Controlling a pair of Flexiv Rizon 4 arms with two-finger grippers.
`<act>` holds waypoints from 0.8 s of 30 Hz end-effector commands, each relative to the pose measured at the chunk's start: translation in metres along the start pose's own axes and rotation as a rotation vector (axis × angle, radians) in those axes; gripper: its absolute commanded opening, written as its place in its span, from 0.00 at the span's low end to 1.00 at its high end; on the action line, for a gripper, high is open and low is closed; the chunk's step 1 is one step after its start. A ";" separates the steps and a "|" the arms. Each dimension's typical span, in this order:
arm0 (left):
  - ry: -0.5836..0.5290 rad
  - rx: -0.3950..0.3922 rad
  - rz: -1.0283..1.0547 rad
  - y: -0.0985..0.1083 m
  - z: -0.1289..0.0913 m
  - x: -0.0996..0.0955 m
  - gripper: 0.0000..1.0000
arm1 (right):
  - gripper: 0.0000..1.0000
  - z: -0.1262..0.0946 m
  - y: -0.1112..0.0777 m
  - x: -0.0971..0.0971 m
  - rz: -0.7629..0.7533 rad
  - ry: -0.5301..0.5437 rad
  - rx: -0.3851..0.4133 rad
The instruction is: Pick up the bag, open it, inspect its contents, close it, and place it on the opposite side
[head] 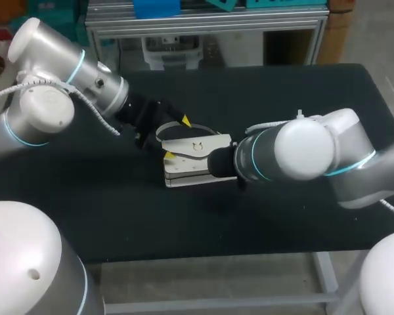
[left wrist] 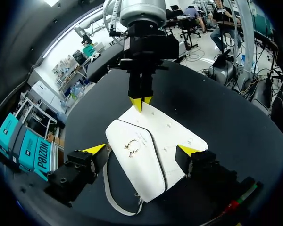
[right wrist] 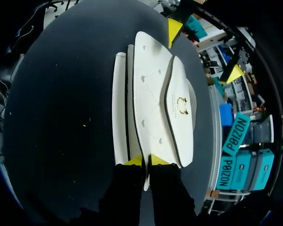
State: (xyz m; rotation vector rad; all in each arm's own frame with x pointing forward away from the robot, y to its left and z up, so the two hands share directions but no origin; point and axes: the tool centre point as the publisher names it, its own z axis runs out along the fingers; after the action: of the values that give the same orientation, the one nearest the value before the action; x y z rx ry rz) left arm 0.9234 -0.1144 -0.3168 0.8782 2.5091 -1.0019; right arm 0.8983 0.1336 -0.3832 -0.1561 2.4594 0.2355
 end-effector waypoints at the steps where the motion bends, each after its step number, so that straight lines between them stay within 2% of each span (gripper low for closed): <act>1: -0.088 -0.002 0.043 -0.005 0.006 0.009 1.00 | 0.00 0.003 0.005 0.006 0.014 -0.041 0.011; 3: -0.092 -0.020 0.077 -0.007 0.010 0.009 1.00 | 0.00 0.003 0.005 0.006 0.025 -0.041 0.011; 5: -0.102 -0.027 0.096 -0.008 0.012 0.009 0.89 | 0.00 0.003 0.005 0.006 0.033 -0.041 0.013; 8: -0.111 -0.043 0.128 -0.009 0.016 0.010 0.84 | 0.00 0.003 0.005 0.006 0.033 -0.041 0.013; 12: -0.119 -0.072 0.167 -0.006 0.023 0.015 0.67 | 0.00 0.003 0.005 0.006 0.033 -0.041 0.013; 17: -0.135 -0.090 0.207 -0.005 0.029 0.019 0.66 | 0.00 0.003 0.005 0.006 0.033 -0.041 0.013; 20: -0.151 -0.110 0.225 -0.004 0.032 0.020 0.62 | 0.00 0.003 0.005 0.006 0.033 -0.041 0.013; 24: -0.176 -0.175 0.258 0.001 0.039 0.017 0.61 | 0.00 0.003 0.005 0.006 0.033 -0.041 0.013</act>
State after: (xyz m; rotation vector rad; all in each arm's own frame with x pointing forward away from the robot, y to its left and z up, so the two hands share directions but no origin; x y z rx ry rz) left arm 0.9142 -0.1289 -0.3446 1.0107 2.2635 -0.7657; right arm 0.8963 0.1394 -0.3831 -0.1059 2.4574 0.2230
